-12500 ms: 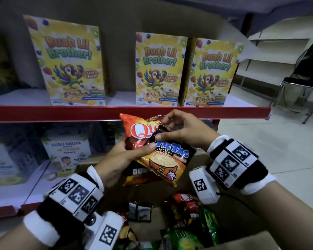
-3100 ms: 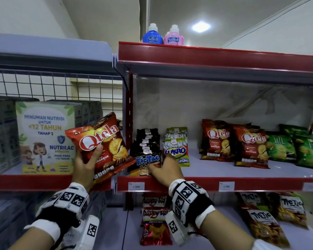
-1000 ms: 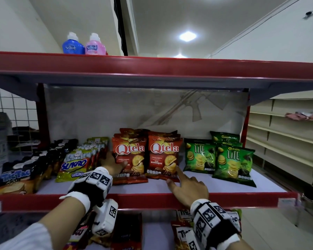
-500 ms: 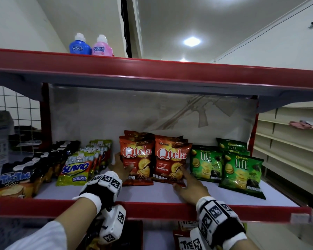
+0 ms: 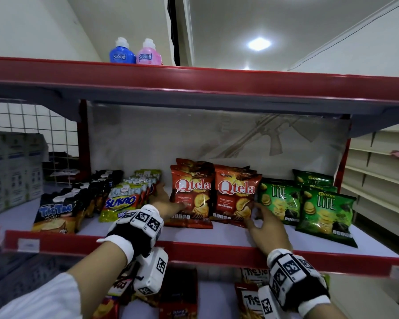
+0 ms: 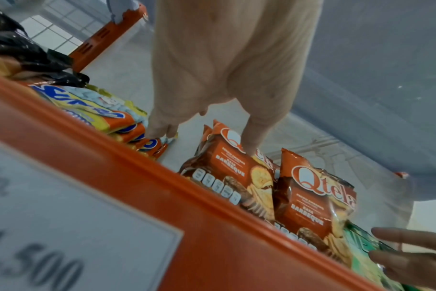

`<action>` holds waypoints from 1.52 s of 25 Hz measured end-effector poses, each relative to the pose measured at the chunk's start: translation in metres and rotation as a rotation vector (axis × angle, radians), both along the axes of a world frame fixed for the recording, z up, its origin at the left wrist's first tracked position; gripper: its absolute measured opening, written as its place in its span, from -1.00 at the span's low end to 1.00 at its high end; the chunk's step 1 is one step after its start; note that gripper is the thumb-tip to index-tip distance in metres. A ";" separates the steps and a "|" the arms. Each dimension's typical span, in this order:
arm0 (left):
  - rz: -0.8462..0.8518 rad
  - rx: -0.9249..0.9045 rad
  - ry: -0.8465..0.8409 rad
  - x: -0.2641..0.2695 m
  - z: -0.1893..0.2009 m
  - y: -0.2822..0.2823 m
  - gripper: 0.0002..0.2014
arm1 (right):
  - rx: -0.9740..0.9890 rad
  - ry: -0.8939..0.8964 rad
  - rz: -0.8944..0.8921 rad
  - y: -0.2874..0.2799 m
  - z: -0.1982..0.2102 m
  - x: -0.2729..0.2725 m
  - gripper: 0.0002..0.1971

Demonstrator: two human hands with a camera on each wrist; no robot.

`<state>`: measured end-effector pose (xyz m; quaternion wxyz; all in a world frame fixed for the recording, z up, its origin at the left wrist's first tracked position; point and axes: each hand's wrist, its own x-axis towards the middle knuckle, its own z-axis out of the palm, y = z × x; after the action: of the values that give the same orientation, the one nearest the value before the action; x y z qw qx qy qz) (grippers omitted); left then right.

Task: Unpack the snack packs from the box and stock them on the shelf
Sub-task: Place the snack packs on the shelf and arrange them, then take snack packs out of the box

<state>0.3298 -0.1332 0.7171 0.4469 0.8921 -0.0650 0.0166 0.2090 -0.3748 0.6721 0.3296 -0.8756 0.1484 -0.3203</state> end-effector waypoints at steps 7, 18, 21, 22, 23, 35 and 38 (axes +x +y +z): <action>0.011 -0.325 -0.243 -0.038 -0.017 0.016 -0.86 | -0.054 -0.199 -0.039 0.009 -0.006 -0.012 -0.65; -0.174 -0.420 -0.247 -0.067 -0.042 0.043 -0.92 | -0.108 -0.220 0.016 0.034 -0.021 -0.042 -0.68; -0.203 -0.459 -0.281 -0.078 -0.048 0.057 -0.93 | -0.114 -0.270 0.027 0.058 -0.033 -0.054 -0.70; -0.211 -0.464 -0.309 -0.084 -0.052 0.062 -0.92 | -0.133 -0.274 0.019 0.068 -0.038 -0.060 -0.71; -0.225 -0.465 -0.339 -0.091 -0.057 0.069 -0.92 | -0.139 -0.282 0.004 0.079 -0.043 -0.066 -0.71; -0.310 -0.530 0.098 -0.165 -0.228 0.094 -0.85 | 0.075 -0.325 -0.078 0.182 -0.184 -0.146 -0.70; -0.318 -0.473 0.265 -0.179 -0.280 0.085 -0.84 | 0.183 -0.130 -0.066 0.188 -0.230 -0.161 -0.68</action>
<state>0.1507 -0.0480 0.4375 0.6437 0.7363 -0.1391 -0.1554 0.0483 -0.1865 0.4418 0.4065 -0.8139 0.1839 -0.3721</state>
